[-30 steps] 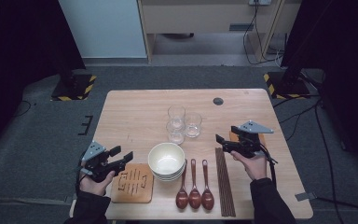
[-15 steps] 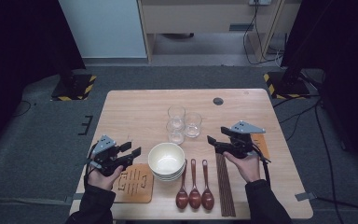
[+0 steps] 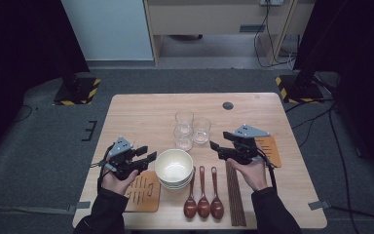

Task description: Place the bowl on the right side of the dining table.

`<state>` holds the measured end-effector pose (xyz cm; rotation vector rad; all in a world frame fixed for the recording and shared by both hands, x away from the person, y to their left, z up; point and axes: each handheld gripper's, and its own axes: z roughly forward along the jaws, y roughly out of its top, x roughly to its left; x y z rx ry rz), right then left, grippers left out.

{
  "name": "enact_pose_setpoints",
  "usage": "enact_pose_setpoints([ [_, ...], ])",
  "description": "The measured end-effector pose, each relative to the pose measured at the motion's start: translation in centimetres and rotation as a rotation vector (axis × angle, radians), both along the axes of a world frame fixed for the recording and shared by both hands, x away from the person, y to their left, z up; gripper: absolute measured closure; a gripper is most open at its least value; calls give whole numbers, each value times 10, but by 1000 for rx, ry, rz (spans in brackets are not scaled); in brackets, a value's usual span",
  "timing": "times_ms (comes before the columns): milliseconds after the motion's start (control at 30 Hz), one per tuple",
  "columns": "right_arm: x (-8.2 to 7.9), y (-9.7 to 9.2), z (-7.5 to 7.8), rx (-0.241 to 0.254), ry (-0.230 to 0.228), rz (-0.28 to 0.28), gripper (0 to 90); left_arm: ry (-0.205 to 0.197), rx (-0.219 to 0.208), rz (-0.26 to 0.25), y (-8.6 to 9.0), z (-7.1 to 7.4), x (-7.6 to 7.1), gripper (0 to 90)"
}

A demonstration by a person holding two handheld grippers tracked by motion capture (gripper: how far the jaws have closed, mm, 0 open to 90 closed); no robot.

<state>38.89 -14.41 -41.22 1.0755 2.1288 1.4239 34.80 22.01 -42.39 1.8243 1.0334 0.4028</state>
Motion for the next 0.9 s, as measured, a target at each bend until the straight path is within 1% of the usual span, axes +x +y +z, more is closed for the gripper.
enact_pose_setpoints([
  [67, 0, 4, -1, 0, 4, -1, 347, 0, 10, -11, -5, -3, 2, 527],
  [133, 0, 6, -1, -3, 5, 1, 347, 2, 12, -14, -7, -4, 2, 530],
  [233, 0, 9, -1, -3, 6, 3, 349, 10, 27, -25, -10, -6, 4, 535],
  [367, -1, 15, 0, -3, 5, 10, 354, 17, 25, -30, -11, -7, 5, 550],
  [467, -1, 26, 1, -16, 4, 31, 361, 27, 23, -34, -13, -9, 5, 560],
  [500, -1, 26, 1, -16, 4, 31, 361, 30, 23, -37, -14, -9, 5, 560],
  [533, -2, 31, 1, -15, 11, 42, 376, 32, 24, -39, -14, -10, 6, 570],
  [600, -2, 33, 1, -17, 10, 46, 382, 36, 27, -41, -16, -11, 6, 574],
  [633, -2, 36, 0, -14, 17, 51, 390, 39, 29, -41, -16, -12, 7, 584],
  [700, -2, 40, -1, -19, 18, 65, 415, 44, 32, -40, -17, -14, 8, 600],
  [900, 0, 53, -5, -38, 44, 94, 465, 55, 42, -38, -19, -19, 10, 643],
])
